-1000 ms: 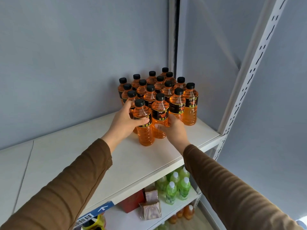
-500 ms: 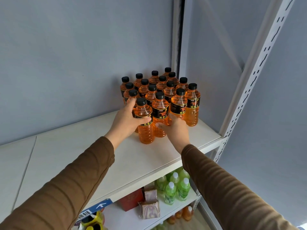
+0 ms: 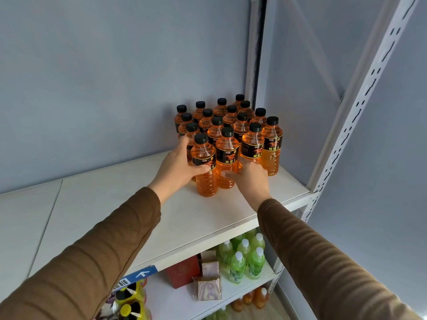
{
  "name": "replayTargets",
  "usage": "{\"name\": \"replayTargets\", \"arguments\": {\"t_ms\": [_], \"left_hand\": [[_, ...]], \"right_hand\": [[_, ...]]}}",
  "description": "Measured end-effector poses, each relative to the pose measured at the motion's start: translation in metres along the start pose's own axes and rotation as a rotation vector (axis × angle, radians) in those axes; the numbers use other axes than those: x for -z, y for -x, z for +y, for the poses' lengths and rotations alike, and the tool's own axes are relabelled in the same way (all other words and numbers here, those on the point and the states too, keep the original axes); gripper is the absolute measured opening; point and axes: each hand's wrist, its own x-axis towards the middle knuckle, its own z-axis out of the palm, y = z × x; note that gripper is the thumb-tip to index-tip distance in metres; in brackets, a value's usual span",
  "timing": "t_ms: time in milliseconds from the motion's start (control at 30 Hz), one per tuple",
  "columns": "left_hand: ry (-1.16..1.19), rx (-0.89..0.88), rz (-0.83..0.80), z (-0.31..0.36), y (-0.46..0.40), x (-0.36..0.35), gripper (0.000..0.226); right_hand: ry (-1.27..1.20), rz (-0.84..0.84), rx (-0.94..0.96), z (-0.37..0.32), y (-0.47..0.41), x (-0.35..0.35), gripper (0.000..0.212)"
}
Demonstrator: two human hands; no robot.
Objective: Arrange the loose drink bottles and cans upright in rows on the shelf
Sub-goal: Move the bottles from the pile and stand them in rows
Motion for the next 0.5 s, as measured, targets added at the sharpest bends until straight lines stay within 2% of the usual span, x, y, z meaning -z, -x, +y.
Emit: {"name": "replayTargets", "arguments": {"t_ms": [167, 333, 500], "left_hand": [[-0.073, 0.022, 0.000, -0.011, 0.017, -0.002, 0.067], [-0.371, 0.022, -0.028, -0.020, 0.036, 0.005, 0.084], [-0.651, 0.019, -0.129, -0.031, 0.059, 0.015, 0.083]], "right_hand": [[-0.023, 0.017, -0.017, 0.004, 0.008, 0.006, 0.052], [0.162, -0.022, 0.085, 0.006, 0.025, 0.006, 0.036], [0.245, -0.013, 0.243, -0.002, 0.047, 0.004, 0.028]]}}
